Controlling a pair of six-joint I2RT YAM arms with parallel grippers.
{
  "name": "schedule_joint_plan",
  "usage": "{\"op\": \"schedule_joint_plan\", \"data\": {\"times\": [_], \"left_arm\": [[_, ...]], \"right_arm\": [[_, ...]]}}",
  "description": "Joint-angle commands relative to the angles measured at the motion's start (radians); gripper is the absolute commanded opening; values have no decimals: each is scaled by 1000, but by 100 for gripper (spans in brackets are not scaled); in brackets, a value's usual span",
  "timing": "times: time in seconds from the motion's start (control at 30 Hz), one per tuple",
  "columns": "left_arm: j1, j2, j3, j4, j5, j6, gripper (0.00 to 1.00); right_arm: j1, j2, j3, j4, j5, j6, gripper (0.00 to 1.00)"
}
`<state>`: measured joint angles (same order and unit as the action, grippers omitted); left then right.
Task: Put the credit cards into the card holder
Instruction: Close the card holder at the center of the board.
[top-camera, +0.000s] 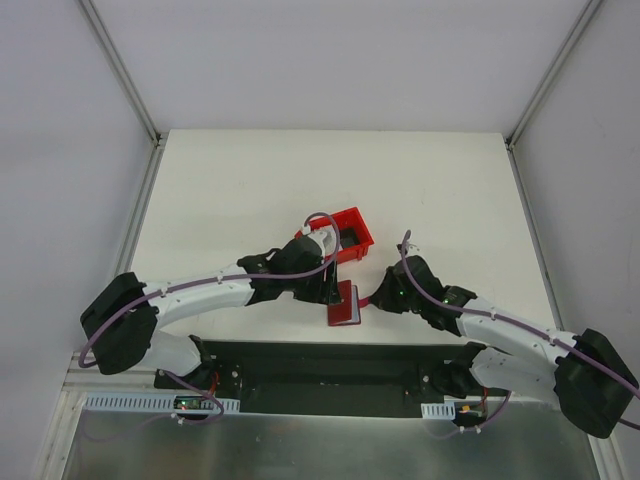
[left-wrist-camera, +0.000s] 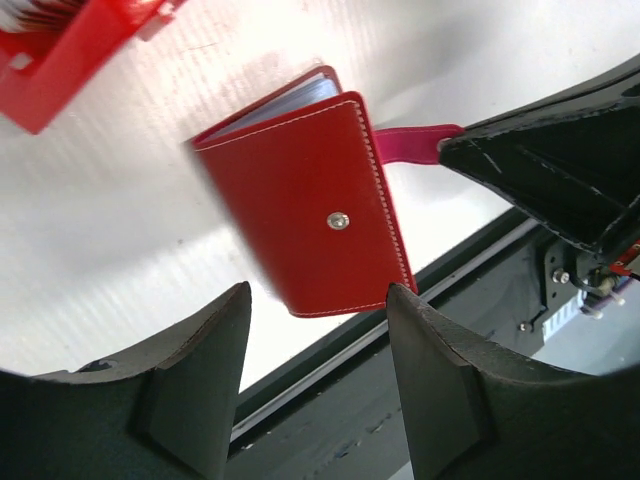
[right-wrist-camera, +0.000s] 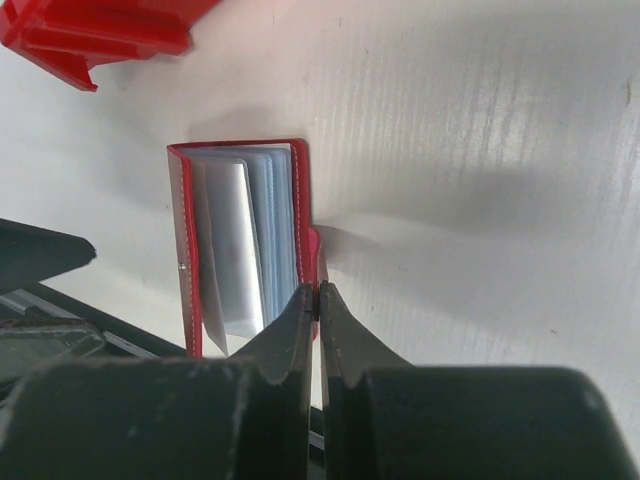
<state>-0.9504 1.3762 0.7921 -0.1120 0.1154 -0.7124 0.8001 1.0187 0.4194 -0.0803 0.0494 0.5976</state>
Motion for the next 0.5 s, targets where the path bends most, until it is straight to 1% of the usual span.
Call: {"op": "schedule_joint_plan", "data": {"times": [0.0,0.13,0.27,0.33,0.4,0.43,0.47], "left_arm": [[-8,-55,-17,-37,-92,37,55],[-4,-52,-19,-63,-109,37,55],[-2,-60,-33,-74,-154,11,53],[-4,-84,-42,-84,-203,-16,52],[-4,-129,-71,-86,-249,-53,56],[-5,-158,-85,-87,-273,-74,62],[-5,-179,-97,-84,-302,-82,70]], "right_arm": [[-2,-12,21,-36,33,-19,4],[-1,-3,25,-42,37,-21,4],[-1,9,33,-45,35,-21,4],[-2,11,38,-49,33,-22,4],[-1,8,38,-50,36,-22,4],[-2,4,36,-50,38,-22,4],[-1,1,35,-52,40,-22,4]]}}
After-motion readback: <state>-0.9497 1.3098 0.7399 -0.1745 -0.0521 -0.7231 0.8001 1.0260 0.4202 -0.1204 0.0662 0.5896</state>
